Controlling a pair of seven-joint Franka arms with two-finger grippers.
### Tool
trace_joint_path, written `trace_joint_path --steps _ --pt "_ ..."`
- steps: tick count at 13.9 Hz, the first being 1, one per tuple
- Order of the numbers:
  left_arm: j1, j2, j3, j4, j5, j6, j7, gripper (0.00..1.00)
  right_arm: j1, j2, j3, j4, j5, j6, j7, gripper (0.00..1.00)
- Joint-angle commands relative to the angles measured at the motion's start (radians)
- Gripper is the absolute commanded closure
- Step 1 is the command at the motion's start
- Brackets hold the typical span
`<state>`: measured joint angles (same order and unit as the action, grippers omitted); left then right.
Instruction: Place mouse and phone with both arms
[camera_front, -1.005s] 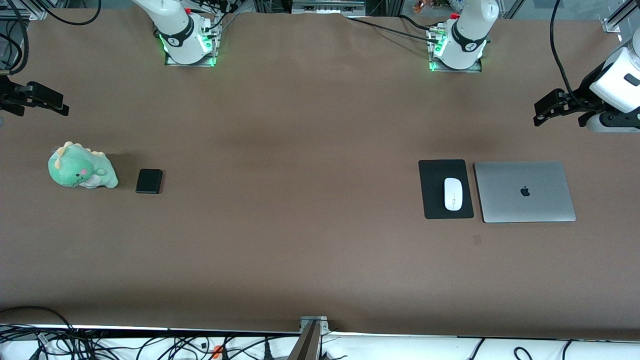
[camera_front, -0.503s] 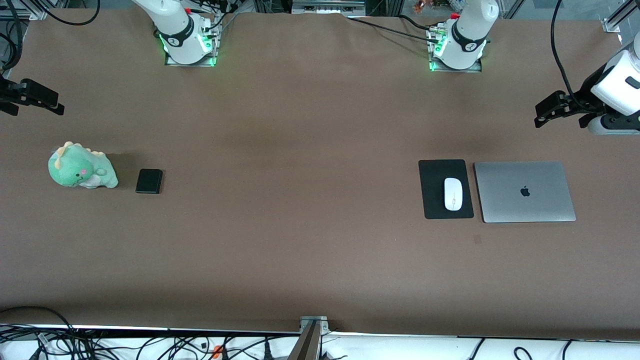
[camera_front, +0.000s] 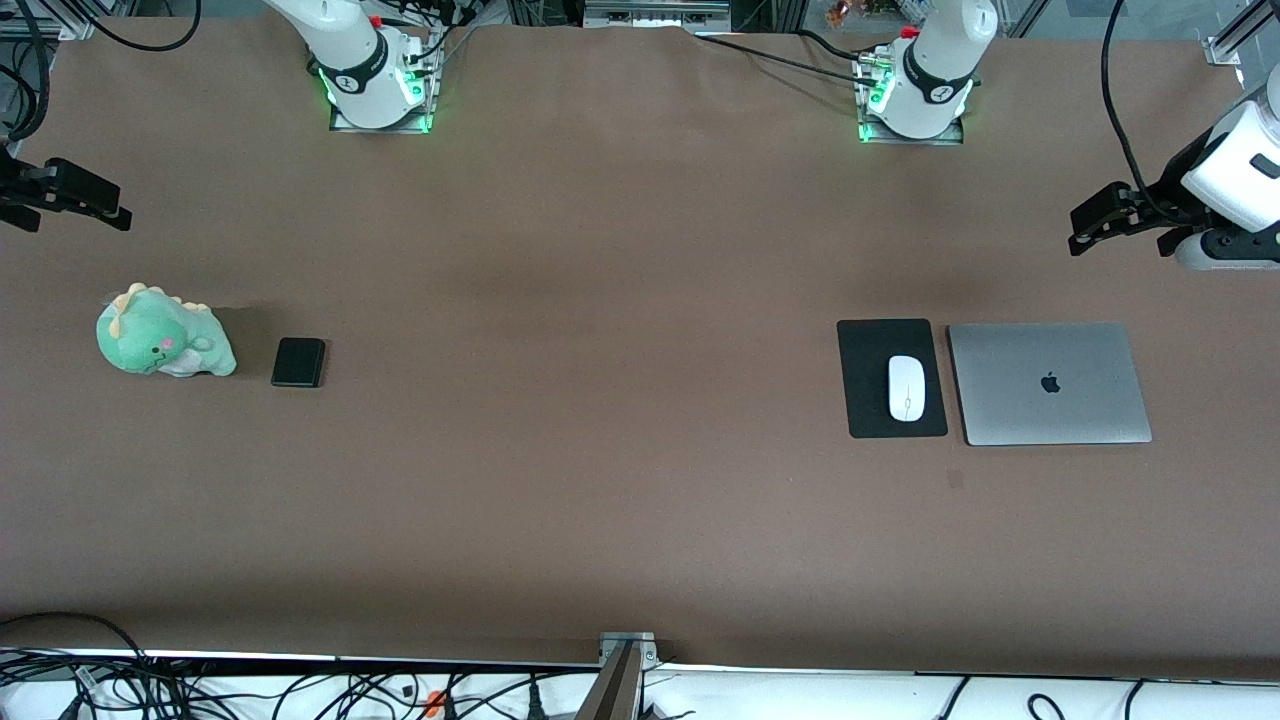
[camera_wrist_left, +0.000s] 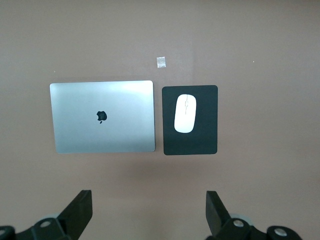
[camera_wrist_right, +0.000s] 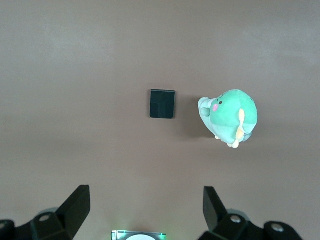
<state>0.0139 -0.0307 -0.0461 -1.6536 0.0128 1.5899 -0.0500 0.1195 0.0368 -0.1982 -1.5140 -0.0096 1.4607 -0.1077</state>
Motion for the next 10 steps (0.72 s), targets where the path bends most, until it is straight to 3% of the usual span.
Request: trace_joint_path --steps 1,10 --pt "0.003 0.014 0.002 0.031 -0.017 -0.024 0.012 0.00 -0.001 0.001 0.005 0.017 0.002 -0.016 0.011 0.00" --pt "0.004 0.014 0.002 0.031 -0.017 -0.036 0.012 0.00 -0.014 0.020 0.002 0.021 0.022 -0.003 0.006 0.00"
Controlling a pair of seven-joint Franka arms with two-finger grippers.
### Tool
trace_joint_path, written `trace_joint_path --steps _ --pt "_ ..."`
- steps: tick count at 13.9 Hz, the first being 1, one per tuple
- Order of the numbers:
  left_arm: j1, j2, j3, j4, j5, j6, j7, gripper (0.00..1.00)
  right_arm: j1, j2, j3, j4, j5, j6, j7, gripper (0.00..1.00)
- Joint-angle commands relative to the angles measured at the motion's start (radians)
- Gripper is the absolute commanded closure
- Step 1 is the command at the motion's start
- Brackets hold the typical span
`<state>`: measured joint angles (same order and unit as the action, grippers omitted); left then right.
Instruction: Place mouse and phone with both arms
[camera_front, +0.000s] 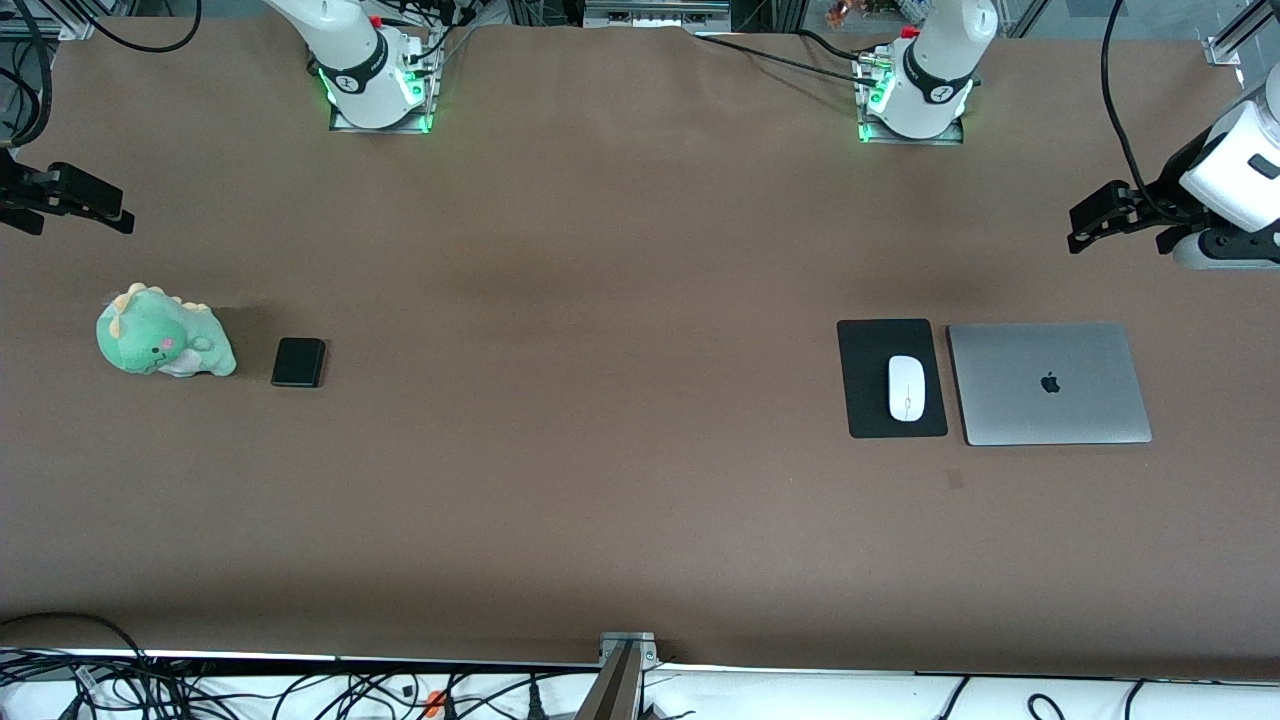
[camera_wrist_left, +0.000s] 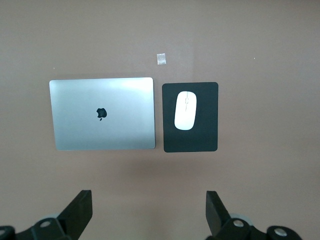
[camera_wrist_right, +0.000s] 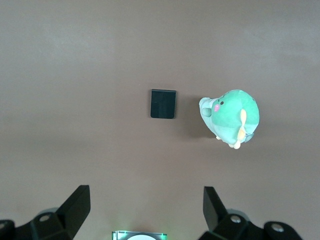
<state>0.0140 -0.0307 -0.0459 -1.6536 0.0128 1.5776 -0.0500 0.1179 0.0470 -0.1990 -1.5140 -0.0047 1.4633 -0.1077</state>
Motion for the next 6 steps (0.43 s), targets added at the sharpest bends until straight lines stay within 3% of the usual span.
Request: trace_joint_path --steps 1,6 --pt "0.004 0.014 0.001 0.031 -0.017 -0.025 0.012 0.00 -0.015 0.010 0.003 0.021 0.017 -0.006 0.014 0.00" --pt "0.004 0.014 0.001 0.029 -0.017 -0.027 0.012 0.00 -0.018 0.008 0.006 0.021 0.018 -0.009 0.013 0.00"
